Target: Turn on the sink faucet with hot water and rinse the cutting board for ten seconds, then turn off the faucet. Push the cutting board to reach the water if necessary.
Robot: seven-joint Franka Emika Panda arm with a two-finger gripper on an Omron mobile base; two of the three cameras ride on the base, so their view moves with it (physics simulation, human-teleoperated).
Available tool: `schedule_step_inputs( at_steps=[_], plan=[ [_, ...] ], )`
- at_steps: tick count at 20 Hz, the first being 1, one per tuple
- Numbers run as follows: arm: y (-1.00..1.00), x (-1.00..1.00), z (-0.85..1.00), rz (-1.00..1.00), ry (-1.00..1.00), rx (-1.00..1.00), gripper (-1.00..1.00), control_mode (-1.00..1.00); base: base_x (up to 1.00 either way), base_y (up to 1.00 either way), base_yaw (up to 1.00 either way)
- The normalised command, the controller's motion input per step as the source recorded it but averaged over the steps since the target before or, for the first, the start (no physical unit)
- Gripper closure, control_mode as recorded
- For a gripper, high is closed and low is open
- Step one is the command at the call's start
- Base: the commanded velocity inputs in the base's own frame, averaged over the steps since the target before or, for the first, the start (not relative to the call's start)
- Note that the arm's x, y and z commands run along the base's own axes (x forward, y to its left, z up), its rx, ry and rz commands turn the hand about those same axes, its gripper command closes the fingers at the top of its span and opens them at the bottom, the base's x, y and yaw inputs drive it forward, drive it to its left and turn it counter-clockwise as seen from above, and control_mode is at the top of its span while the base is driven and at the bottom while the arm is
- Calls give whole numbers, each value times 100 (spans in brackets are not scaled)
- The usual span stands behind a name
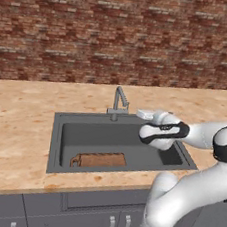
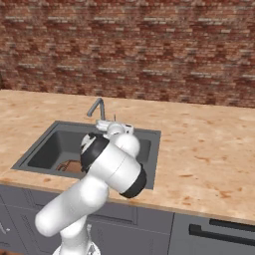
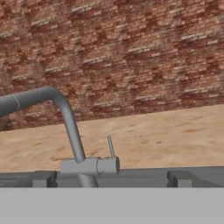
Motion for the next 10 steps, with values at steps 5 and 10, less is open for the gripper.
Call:
schedule_step_inputs(
  at_steps=[5,10],
  plan=[
    [0,32,-8,0,0,0,-100,-100,0,0,0],
    [0,33,-6,0,0,0,-100,-100,0,0,0]
  ],
)
